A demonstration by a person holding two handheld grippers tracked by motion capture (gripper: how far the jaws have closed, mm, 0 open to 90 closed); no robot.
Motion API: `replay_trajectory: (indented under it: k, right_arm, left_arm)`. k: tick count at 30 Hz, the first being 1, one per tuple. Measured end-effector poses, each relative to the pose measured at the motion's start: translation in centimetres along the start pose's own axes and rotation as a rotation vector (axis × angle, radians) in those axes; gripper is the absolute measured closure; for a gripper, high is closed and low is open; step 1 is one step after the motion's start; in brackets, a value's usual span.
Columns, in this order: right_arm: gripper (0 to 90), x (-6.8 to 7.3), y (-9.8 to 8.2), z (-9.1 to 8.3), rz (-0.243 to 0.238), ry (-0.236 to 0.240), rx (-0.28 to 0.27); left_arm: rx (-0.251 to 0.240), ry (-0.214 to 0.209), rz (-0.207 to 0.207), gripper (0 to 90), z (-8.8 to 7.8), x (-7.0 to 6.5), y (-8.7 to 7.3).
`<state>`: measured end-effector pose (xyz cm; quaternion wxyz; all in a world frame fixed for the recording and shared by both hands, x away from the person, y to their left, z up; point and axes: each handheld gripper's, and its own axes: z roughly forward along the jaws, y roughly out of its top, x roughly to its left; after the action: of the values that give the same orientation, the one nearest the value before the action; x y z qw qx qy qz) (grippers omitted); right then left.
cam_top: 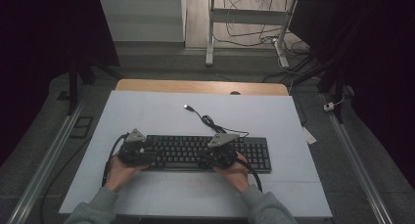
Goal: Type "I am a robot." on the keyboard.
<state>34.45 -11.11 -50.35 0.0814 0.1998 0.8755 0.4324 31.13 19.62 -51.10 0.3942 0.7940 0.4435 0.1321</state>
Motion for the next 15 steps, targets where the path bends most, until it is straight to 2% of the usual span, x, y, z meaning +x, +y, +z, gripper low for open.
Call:
replay_trajectory:
  k: [7,15]
  right_arm:
    - [89.6,0.4,0.3,1.1,-0.002,0.014,0.023]
    - [89.5,0.8,0.5,2.0,-0.018,0.006,0.059]
  left_arm:
    - [0.009,0.003,0.003,42.4,0.2,0.0,0.0]
    - [0.012,0.004,0.007,42.1,0.3,-0.1,0.0]
